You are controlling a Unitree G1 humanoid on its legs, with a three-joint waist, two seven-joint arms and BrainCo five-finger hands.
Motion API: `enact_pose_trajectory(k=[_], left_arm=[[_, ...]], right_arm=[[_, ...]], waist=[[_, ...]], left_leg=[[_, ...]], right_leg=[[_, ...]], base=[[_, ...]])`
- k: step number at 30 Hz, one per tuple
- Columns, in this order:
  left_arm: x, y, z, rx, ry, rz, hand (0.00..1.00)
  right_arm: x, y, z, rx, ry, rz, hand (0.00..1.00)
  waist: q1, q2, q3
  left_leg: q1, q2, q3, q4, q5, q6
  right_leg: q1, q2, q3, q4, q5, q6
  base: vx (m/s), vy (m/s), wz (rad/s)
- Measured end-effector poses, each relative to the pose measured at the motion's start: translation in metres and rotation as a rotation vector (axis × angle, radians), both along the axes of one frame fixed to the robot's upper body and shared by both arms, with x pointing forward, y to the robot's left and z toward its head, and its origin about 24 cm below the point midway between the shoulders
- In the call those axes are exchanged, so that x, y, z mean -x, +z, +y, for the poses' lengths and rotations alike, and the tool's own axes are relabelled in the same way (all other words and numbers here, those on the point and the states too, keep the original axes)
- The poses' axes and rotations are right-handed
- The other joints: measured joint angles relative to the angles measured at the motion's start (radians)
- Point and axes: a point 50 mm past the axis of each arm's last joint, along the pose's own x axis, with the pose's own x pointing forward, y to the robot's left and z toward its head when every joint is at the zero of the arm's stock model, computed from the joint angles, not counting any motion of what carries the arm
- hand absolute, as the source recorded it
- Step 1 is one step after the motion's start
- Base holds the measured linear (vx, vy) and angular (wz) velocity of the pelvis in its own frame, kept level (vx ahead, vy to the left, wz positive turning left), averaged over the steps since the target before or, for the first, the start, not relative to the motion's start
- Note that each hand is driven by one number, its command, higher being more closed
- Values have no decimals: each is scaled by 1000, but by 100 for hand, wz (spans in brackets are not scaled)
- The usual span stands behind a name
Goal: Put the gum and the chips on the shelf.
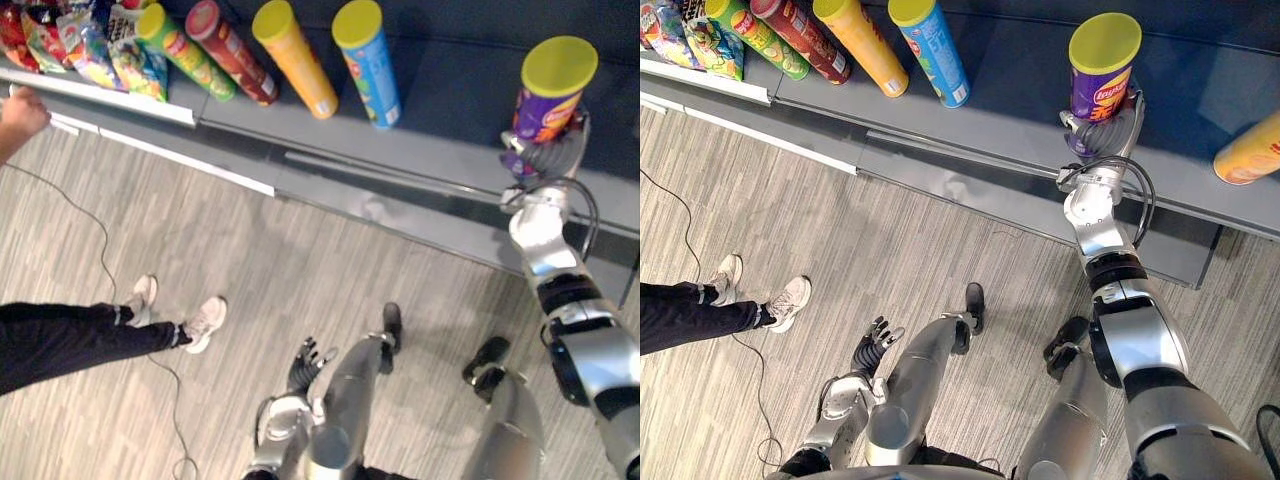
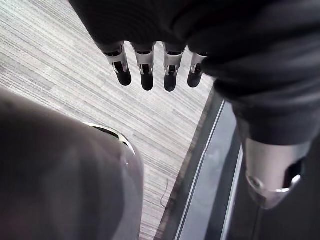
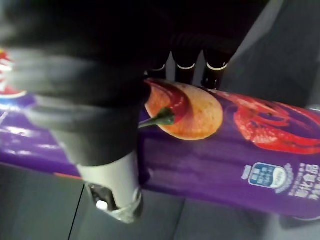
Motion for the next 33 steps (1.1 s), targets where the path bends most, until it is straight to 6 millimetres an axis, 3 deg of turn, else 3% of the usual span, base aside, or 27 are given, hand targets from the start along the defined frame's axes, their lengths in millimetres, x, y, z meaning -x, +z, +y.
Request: enact_pose_trajectory(k=[13, 14, 29, 33], left_arm=[[-2, 2, -1, 9, 10, -10, 0], [-2, 3, -1, 11, 12, -10, 0], [-2, 2, 1, 13, 40, 0, 0], [-2, 1, 2, 15, 51, 7, 0]], right_arm=[[-2, 4, 9, -20, 21, -19, 100], [-2, 5, 10, -21, 22, -21, 0], [-5, -1, 14, -42, 68, 27, 0], [-5, -14, 13, -55, 66, 65, 0]], waist=[[11, 0, 0], [11, 0, 0], [9, -1, 1], [5, -3, 2]], left_leg=[[-28, 26, -1, 55, -26, -1], [-30, 26, -1, 57, -26, -1], [-25, 59, 11, 88, -42, -4], [-10, 67, 21, 91, -46, -5]], right_leg=[[-20, 13, 3, 29, -18, -7], [-22, 13, 3, 32, -19, -8], [-22, 36, 15, 43, -29, -12], [-13, 44, 25, 42, -29, -12]], base=[[28, -49, -3], [26, -56, -1], [23, -44, -5], [22, -32, -8]])
